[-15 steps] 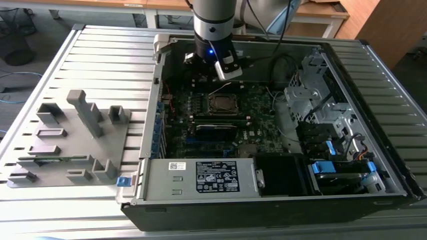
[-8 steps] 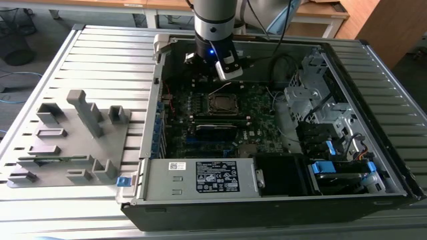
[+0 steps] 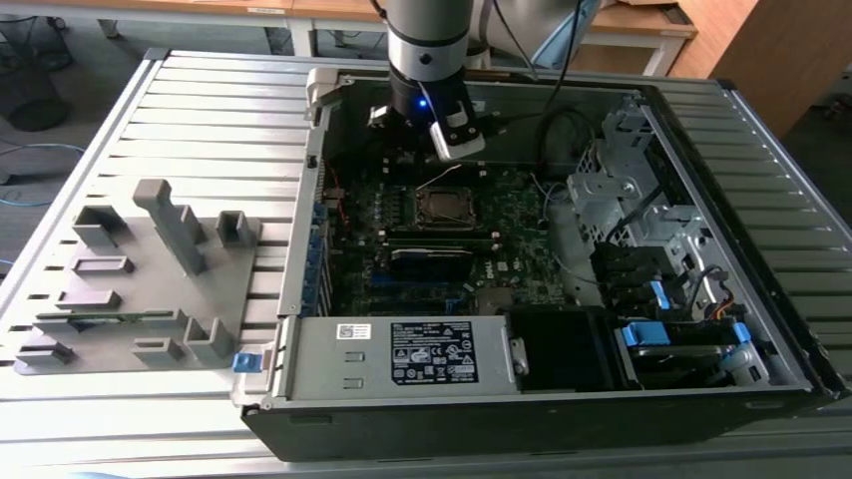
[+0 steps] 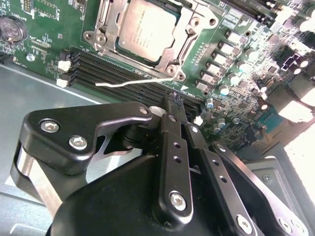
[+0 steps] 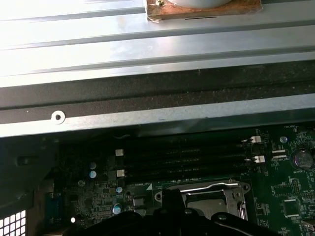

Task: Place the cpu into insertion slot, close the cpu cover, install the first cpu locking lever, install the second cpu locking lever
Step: 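Install the first cpu locking lever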

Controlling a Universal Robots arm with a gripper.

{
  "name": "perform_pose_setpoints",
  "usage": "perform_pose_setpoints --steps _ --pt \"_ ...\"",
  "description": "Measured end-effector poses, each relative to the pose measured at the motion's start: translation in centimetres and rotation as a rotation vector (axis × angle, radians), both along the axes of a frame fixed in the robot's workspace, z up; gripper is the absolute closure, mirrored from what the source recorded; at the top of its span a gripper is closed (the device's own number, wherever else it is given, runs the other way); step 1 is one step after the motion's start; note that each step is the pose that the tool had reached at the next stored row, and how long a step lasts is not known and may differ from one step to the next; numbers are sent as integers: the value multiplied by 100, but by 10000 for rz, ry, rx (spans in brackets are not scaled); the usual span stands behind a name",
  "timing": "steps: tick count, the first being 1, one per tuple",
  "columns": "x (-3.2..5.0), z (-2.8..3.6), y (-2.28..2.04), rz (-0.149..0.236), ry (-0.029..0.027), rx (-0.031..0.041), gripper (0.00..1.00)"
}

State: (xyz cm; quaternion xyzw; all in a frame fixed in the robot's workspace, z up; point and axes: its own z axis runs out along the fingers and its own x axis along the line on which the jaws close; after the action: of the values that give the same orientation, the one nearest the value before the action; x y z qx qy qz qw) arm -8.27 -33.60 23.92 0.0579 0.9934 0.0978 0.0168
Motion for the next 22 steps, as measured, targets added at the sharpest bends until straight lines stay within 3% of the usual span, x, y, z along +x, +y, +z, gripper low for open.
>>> perform_pose_setpoints --steps 4,11,22 --pt "2 -3 0 1 5 -190 89" --pt "11 -4 0 1 5 -196 89" --pt "116 -16 2 0 8 -221 89"
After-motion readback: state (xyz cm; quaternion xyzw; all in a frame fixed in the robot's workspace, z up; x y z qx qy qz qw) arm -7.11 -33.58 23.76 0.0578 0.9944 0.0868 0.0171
